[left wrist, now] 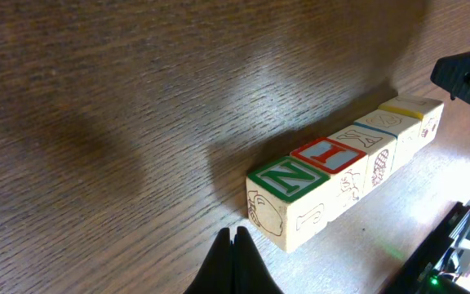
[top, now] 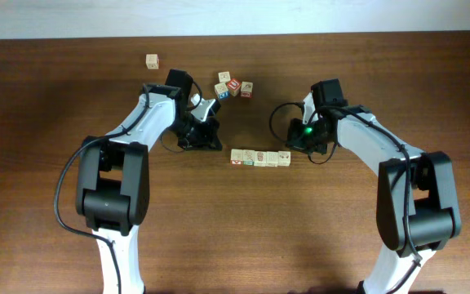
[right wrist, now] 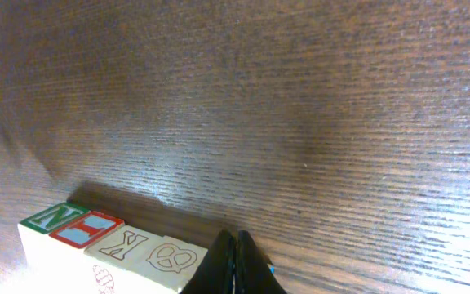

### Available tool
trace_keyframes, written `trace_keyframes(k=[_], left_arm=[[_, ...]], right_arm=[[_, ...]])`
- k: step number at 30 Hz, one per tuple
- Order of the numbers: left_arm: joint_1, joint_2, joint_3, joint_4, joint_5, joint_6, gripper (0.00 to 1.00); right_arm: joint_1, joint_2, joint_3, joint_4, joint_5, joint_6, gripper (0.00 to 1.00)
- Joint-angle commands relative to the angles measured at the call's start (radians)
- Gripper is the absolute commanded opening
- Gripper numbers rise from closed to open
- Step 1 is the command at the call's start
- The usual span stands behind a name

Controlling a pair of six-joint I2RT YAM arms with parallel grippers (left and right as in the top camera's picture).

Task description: Rotate 5 blocks

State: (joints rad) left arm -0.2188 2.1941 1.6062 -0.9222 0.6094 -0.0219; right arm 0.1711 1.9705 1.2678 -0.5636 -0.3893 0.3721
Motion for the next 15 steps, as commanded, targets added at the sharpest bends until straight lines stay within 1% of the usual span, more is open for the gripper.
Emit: trace_keyframes(k=[1,15], left_arm=[[-0.004,0.005,-0.005,0.002,-0.003,0.015,0.0],[-0.004,0.005,-0.005,0.001,-0.003,0.015,0.0]], right_arm=[[0.0,0.015,0.017,-0.008,-0.005,0.004,0.04],[0.013,0.015,0.017,-0.027,-0.026,-0.028,0.04]])
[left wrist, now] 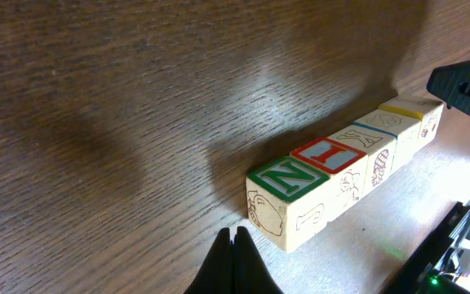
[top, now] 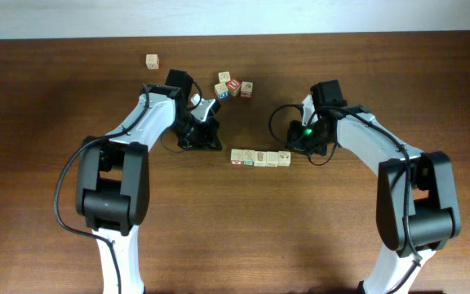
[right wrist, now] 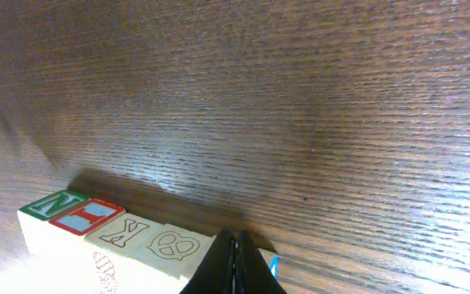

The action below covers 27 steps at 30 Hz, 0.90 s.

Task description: Rotate 5 blocks

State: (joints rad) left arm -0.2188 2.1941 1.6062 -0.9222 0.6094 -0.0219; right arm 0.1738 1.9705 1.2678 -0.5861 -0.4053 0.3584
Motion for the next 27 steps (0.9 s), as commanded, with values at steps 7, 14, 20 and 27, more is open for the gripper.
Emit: trace_keyframes(k=[7,14,20,27], left_arm=[[-0.004,0.005,-0.005,0.001,-0.003,0.015,0.0],[-0.004,0.005,-0.005,-0.002,-0.003,0.015,0.0],[-0.004,0.005,-0.005,-0.006,-0.003,0.015,0.0],[-0.004,0.005,-0.005,-0.006,-0.003,0.015,0.0]], right_arm=[[0.01,0.015,0.017,-0.016,-0.013,-0.026,0.04],[0.01,0.015,0.017,-0.021,-0.028,-0.043,0.04],[0.013,0.015,0.017,-0.016,-0.055,-0.097,0.04],[0.024,0.015,0.017,-0.009,-0.058,-0.119,0.04]])
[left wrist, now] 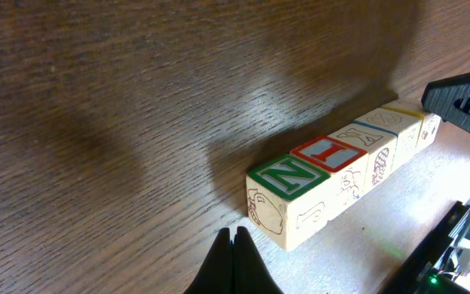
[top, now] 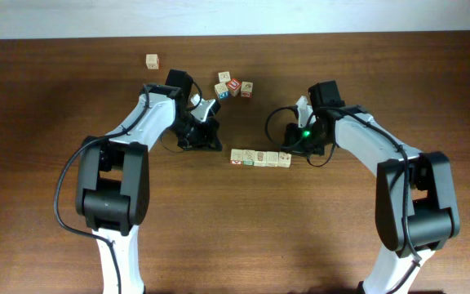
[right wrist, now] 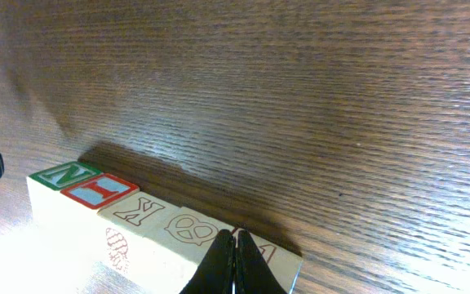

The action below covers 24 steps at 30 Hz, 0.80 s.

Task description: Rotate 5 blocks

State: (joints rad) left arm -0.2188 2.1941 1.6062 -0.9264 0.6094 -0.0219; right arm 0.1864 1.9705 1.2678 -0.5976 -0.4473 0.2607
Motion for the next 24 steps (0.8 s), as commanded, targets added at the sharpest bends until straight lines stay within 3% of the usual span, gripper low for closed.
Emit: trace_keyframes(k=[1,14,18,20,24], left_arm=[[-0.004,0.005,-0.005,-0.002,-0.003,0.015,0.0],[-0.004,0.005,-0.005,-0.002,-0.003,0.015,0.0],[-0.004,0.005,-0.005,-0.002,-0.003,0.015,0.0],[-0.004,0.005,-0.005,-0.002,-0.003,0.016,0.0],[-0.004,0.005,-0.005,-0.002,-0.003,0.015,0.0]], right_arm=[[0.012,0.015,0.017,0.002,-0.016,-0.021,0.04],[0.011,0.015,0.018,0.011,-0.05,-0.066,0.04],[0.001,0.014,0.058,0.007,-0.051,-0.066,0.09],[-0.012,0.012,0.109,-0.029,-0.05,-0.061,0.14],[-0.065,0.01,0.223,-0.194,-0.038,0.037,0.13]])
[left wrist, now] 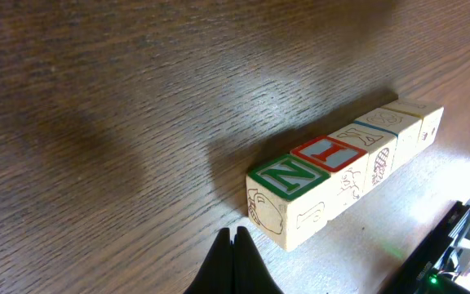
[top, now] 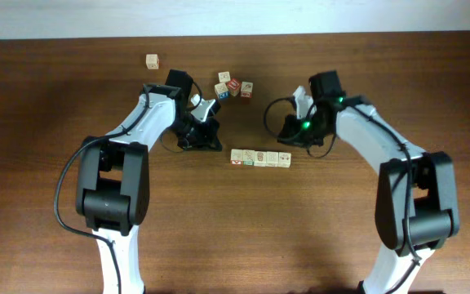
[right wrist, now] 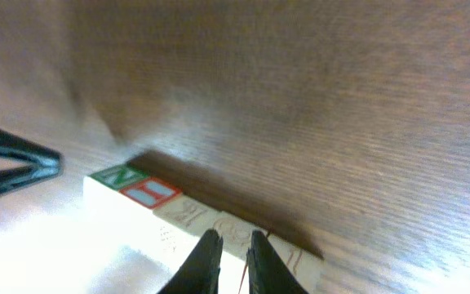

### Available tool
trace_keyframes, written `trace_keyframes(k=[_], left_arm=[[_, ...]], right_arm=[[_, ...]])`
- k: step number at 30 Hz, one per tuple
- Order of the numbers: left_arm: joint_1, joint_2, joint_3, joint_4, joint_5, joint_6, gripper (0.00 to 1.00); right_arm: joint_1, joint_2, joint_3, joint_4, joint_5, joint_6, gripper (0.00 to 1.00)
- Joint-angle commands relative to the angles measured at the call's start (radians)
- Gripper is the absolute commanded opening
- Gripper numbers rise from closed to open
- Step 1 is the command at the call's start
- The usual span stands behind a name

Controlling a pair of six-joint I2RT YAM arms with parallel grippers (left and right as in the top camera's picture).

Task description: Rotate 5 blocks

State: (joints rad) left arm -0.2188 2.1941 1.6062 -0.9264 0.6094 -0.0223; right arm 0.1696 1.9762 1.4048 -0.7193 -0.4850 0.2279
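A row of several wooden letter blocks lies mid-table; the left wrist view shows the green N block at its near end and the red I block beside it. My left gripper is shut and empty, its tips low on the wood just short of the N block, left of the row overhead. My right gripper hangs above the row's other end with its fingers a narrow gap apart and nothing between them; that view is blurred. Overhead it sits behind the row's right end.
A cluster of loose blocks lies at the back centre, and a single block sits farther back left. The left gripper's tips show as a dark wedge at the left of the right wrist view.
My right gripper was shut with its tips at the last block of the row; now it is back and up from the row, fingers slightly apart. The left gripper and the row look unmoved.
My left gripper stayed shut by the N block throughout. My right gripper, shut, stood just off the row's right end, then nearer, then at the last block. Now it is away from the row and slightly open.
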Motion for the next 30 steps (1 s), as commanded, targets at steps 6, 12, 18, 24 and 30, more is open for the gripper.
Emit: trace_keyframes(k=[6,12,18,24,30], left_arm=[[-0.008,0.005,-0.005,-0.008,-0.003,-0.009,0.0],[-0.041,0.005,-0.005,-0.01,-0.003,-0.011,0.0],[-0.056,0.005,-0.005,-0.01,-0.004,-0.015,0.0],[-0.056,0.005,-0.005,-0.01,-0.003,-0.019,0.0],[-0.055,0.005,-0.005,-0.01,-0.004,-0.034,0.0]], right_arm=[[-0.086,0.007,0.045,-0.212,0.049,0.063,0.08],[-0.085,0.007,-0.035,-0.206,0.048,0.012,0.05],[-0.065,0.008,-0.061,-0.193,0.048,-0.008,0.05],[-0.032,0.016,-0.072,-0.163,0.048,-0.002,0.05],[-0.03,0.049,-0.072,-0.14,0.049,0.016,0.04]])
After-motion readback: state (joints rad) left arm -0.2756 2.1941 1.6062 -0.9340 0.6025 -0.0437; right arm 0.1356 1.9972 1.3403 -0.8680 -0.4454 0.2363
